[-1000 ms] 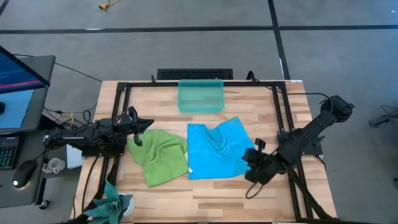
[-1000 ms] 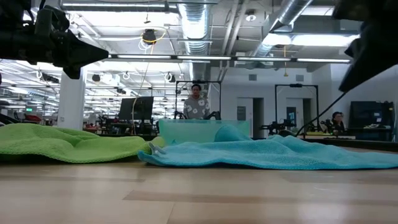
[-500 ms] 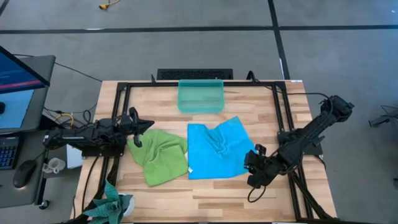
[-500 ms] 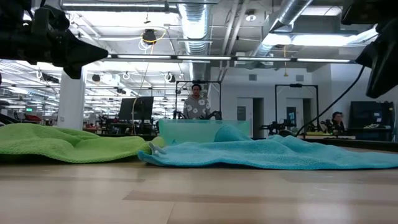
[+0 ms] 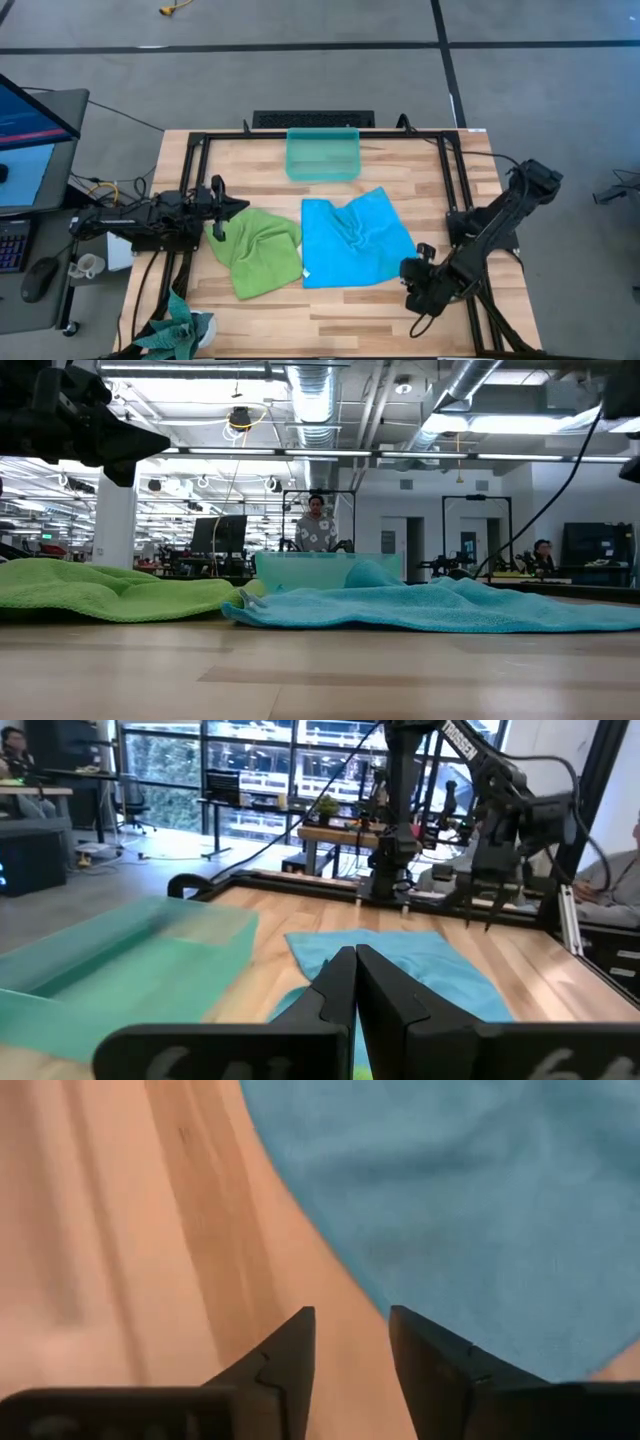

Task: Roll microfiber towels into tight, uniform cylinder then place into a basket
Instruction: Fold the blue microfiber cloth

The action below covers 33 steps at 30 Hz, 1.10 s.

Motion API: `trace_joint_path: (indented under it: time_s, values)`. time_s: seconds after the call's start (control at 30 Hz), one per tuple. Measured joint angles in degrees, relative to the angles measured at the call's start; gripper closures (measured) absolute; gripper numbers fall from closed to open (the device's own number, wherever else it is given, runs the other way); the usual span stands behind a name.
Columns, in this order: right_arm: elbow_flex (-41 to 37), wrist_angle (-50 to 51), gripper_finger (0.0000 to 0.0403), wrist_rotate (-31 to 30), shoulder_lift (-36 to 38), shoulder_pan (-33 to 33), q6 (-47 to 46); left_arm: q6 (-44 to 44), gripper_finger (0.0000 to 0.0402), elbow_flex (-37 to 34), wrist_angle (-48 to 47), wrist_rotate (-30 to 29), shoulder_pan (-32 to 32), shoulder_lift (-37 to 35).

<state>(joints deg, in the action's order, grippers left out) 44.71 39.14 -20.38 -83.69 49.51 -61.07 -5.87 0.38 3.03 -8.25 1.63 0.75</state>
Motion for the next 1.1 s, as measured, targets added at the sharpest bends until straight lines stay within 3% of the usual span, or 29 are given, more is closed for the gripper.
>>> trace_joint_path:
  time_s: [0.4,0.7,0.93,1.1]
  values:
    - [0.35,6.35,0.024,3.66,-10.18,0.21,-1.01,-2.19,0.0401,0.0,-0.09,0.52,0.02,0.0]
    - [1.31,8.16,0.0232,3.65,-10.48,-0.07,-1.06,-1.66,0.0401,0.0,-0.35,1.99,0.0,0.0]
    - [2.53,17.04,0.0229,3.82,-10.39,-0.17,-3.48,-1.51,0.0401,0.0,-0.35,1.97,0.0,0.0]
    - [2.71,16.04,0.0229,4.32,-10.39,-0.17,-3.44,-1.49,0.0401,0.0,-0.35,1.97,0.0,0.0]
